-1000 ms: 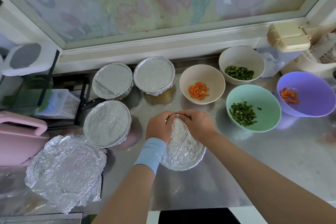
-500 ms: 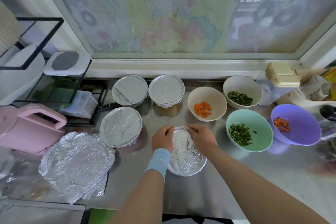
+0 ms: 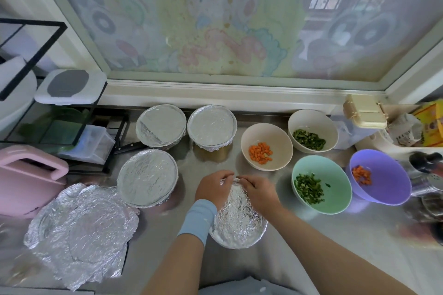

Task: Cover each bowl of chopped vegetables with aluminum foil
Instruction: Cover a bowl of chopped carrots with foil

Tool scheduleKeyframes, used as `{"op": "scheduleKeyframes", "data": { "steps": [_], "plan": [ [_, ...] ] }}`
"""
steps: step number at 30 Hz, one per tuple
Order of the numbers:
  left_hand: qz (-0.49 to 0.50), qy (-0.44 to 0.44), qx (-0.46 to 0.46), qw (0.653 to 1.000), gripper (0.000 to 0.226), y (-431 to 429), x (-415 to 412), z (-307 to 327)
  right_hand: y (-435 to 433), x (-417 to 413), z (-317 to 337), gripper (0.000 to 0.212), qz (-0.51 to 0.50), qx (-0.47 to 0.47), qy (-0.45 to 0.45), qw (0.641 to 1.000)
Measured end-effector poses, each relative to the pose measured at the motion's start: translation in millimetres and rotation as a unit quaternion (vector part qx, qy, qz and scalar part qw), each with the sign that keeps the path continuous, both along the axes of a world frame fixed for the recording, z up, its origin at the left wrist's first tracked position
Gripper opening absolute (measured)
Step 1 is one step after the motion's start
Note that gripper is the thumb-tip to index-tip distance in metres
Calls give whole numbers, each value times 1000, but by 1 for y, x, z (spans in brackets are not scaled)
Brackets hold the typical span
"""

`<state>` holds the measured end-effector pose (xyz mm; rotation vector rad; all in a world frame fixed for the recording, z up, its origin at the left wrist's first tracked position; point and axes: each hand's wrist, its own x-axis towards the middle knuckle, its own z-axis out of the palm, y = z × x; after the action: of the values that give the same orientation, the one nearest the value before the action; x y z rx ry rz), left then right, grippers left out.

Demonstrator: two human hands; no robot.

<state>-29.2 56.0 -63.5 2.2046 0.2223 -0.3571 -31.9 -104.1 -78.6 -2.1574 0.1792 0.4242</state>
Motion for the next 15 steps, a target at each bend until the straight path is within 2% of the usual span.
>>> {"op": "scheduleKeyframes", "data": {
  "steps": [2,9,15],
  "plan": [
    [-25,5,12,1000,18,-4,1,-2,0,1,-1,19,15,-1,-11,1000],
    [4,10,-1,1000,17,-3,-1,-6,-2,6,2,21,55,-21,6,998],
    [30,6,-1,1000,15,-2,-5,-6,-12,2,2,18,1,-15,12,1000]
  ]
}}
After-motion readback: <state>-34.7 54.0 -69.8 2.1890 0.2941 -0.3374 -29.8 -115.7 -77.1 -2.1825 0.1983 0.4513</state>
